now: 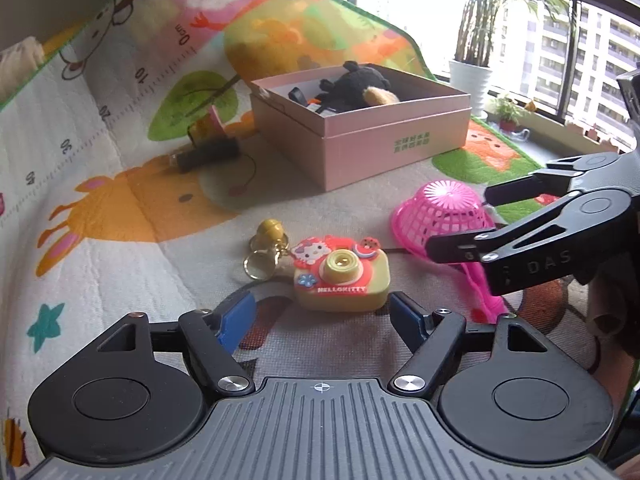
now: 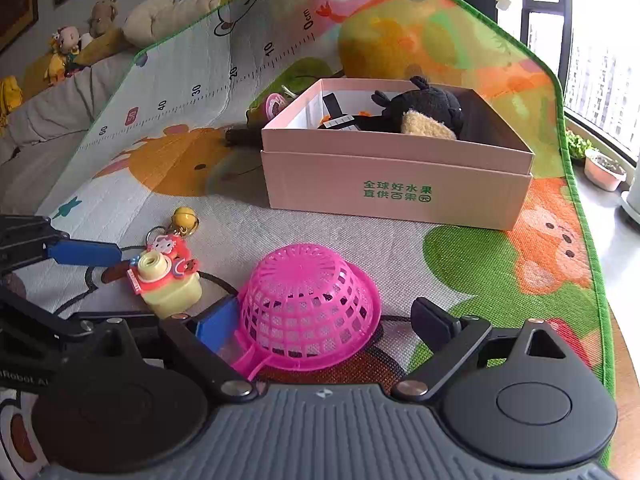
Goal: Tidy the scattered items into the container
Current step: 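Carry the Hello Kitty toy and pink strainer toward the pink box with both tools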
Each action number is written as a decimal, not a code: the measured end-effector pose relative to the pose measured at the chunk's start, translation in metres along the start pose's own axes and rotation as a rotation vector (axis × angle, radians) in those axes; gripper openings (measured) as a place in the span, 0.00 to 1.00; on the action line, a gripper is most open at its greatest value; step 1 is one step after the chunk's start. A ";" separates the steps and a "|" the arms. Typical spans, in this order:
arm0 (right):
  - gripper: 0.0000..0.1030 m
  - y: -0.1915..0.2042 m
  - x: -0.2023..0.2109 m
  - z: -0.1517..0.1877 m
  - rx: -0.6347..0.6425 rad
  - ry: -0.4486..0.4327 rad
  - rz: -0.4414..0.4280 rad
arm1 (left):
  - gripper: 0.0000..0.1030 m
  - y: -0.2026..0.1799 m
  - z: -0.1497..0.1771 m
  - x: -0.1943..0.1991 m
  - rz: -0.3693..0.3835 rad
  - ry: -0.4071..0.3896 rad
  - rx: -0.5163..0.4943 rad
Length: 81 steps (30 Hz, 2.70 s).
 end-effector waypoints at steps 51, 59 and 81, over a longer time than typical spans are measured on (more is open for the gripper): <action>0.71 -0.036 0.030 0.011 -0.085 -0.010 0.136 | 0.95 -0.013 -0.010 -0.005 0.099 0.017 0.090; 0.71 -0.034 0.052 0.013 -0.075 -0.047 0.123 | 0.95 -0.030 -0.030 -0.029 0.084 0.020 0.094; 0.71 -0.015 0.096 -0.004 -0.022 -0.142 0.085 | 0.60 -0.048 -0.036 0.034 0.118 -0.094 -0.094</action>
Point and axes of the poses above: each gripper's, at about its wrist camera, not at the fingertips, and x roughly against the way its jaws point, y to its left, z to its underside, the point moved 10 cm from there along -x, roughly the way its jaws point, and after that the axes turned 2 degrees about x, right-handed, at the moved point
